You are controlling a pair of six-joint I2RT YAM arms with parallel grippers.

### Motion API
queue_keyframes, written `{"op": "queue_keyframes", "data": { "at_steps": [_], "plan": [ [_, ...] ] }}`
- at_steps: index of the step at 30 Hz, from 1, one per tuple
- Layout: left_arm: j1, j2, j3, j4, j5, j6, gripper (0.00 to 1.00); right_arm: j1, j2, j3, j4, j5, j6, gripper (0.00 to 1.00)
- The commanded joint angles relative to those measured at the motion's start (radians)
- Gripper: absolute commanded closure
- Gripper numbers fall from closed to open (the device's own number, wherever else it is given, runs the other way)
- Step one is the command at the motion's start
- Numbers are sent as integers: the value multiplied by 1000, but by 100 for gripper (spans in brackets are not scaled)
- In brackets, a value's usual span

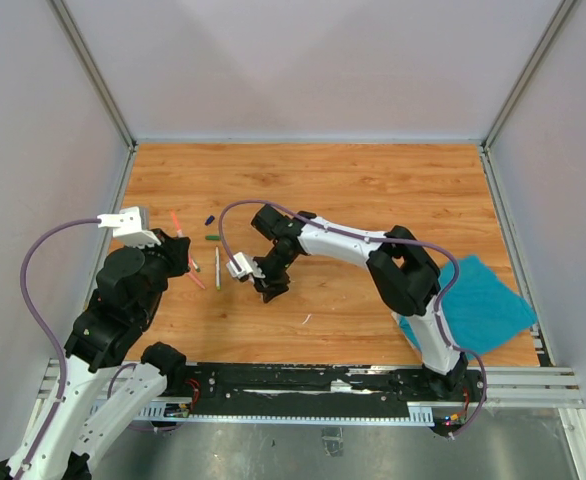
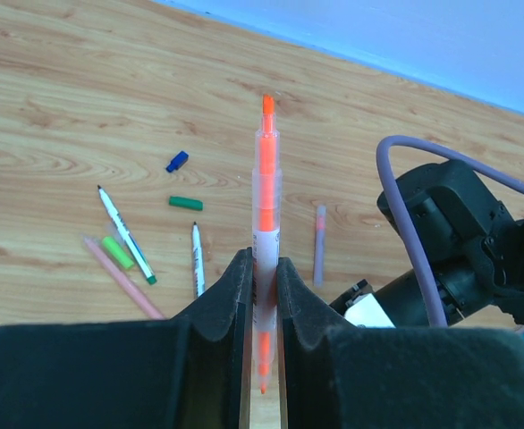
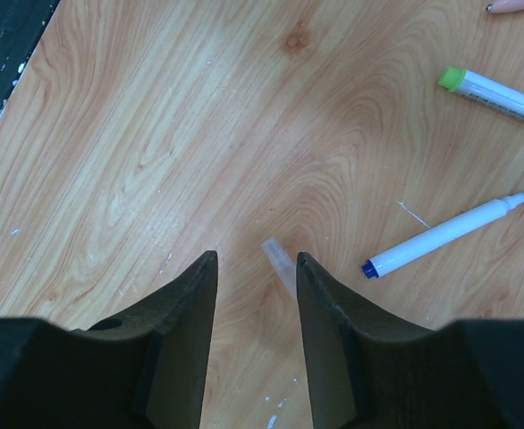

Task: Insert the pens into the pen caps
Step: Pick up the pen cap from the center of the board.

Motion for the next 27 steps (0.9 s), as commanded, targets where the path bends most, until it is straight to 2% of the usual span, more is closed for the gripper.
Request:
{"op": "queue_keyframes", "data": {
  "at_steps": [1,15,27],
  "plan": [
    [7,-10,-10,39,-4,2,99,25,52,64,-77,-17,-40,59],
    [7,-12,-12,41,-5,2,100,15,139,162,-155,10,-53,59],
    [7,-33,-16,46,1,6,99,14,164,176,-218,110,-67,61]
  ]
}}
